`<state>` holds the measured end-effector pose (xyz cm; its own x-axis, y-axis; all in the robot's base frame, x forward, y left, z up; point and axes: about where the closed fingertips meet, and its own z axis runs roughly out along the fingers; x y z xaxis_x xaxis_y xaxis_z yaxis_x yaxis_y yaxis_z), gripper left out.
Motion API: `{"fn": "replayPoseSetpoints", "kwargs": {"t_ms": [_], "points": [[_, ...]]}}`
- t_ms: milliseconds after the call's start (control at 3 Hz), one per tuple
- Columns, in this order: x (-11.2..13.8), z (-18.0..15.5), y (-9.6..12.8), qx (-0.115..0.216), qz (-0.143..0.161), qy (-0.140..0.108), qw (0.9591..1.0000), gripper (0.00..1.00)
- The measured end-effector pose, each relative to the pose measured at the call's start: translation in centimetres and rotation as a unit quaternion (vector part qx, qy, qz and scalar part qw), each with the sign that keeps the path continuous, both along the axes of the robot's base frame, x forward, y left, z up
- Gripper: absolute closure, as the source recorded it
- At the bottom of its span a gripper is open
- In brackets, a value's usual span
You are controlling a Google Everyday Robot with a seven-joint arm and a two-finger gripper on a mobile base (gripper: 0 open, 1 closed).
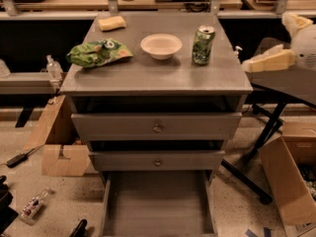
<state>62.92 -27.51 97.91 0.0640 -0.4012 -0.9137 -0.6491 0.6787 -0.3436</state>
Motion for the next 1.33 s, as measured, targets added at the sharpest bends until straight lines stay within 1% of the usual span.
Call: {"fn": "replayPoseSetpoints", "kwargs": {"t_ms": [333,667,1000,1333], "points": [[5.5,-1.7,2.4,0.036,0.014,-0.003,0.9993,0.00],[9.5,-2.7,3.9,0.059,0.019,-0.015,0.9980,0.00],[12.6,-3.6,5.1,0.079,0.022,-0.021,0.9964,0.00],[15.0,-4.1,5.8,0.095,0.025,-0.029,0.9947,0.00]]}}
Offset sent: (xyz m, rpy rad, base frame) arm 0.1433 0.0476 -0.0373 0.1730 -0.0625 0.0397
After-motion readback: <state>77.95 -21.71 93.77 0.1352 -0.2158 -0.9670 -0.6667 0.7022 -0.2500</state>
